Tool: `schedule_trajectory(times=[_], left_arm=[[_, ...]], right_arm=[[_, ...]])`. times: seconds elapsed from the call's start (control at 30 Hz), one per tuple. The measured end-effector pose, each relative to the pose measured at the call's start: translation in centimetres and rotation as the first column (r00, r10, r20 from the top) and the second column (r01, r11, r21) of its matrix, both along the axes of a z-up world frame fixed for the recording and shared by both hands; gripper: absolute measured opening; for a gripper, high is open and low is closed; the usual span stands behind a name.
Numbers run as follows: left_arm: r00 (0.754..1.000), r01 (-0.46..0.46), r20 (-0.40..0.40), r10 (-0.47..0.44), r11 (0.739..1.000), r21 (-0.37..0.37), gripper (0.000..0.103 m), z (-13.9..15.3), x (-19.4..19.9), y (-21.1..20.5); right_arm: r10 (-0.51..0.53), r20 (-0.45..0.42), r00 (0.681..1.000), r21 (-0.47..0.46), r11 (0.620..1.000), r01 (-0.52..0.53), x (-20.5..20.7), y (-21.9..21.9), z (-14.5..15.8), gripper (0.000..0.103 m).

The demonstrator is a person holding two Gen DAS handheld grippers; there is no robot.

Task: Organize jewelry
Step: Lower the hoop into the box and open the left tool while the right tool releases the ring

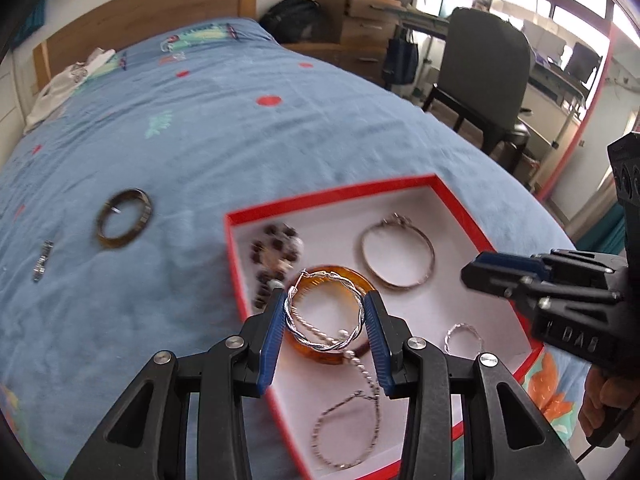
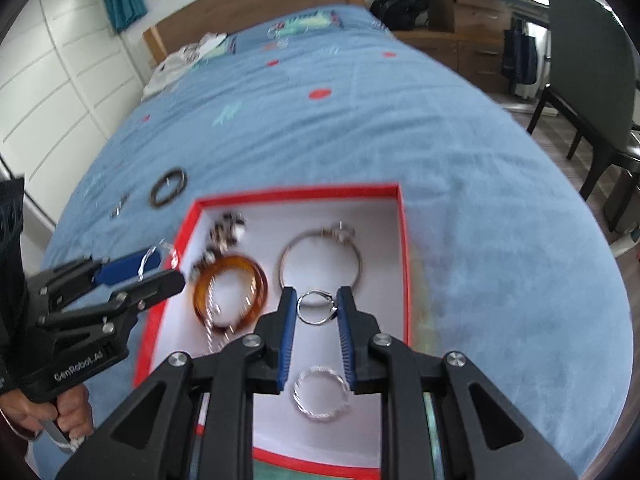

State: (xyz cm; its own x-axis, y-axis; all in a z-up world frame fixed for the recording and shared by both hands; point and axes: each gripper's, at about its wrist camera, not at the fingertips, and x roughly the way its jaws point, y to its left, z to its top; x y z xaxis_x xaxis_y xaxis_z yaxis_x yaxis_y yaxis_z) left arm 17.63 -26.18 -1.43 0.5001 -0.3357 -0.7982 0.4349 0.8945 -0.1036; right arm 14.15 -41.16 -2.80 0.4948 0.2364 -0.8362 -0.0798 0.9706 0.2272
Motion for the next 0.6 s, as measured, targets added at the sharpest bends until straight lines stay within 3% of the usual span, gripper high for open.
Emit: schedule_trajectory(times=[0.27, 0.6], left_arm=[[0.998, 0.006, -0.055, -0.005, 1.000, 0.023, 0.039, -2.7, 0.0, -0.5], [0.997, 0.001, -0.076, 0.000, 1.000, 0.014, 0.040, -3.5, 0.2, -1.0]], right_arm=[[0.034, -0.048, 0.998, -0.013, 0.999, -0.034, -0.4, -0.5, -2.4, 0.020], [0.146, -0.092, 0.985, -0.060, 0.987, -0.152, -0.1, 1.1, -3.8, 0.020]])
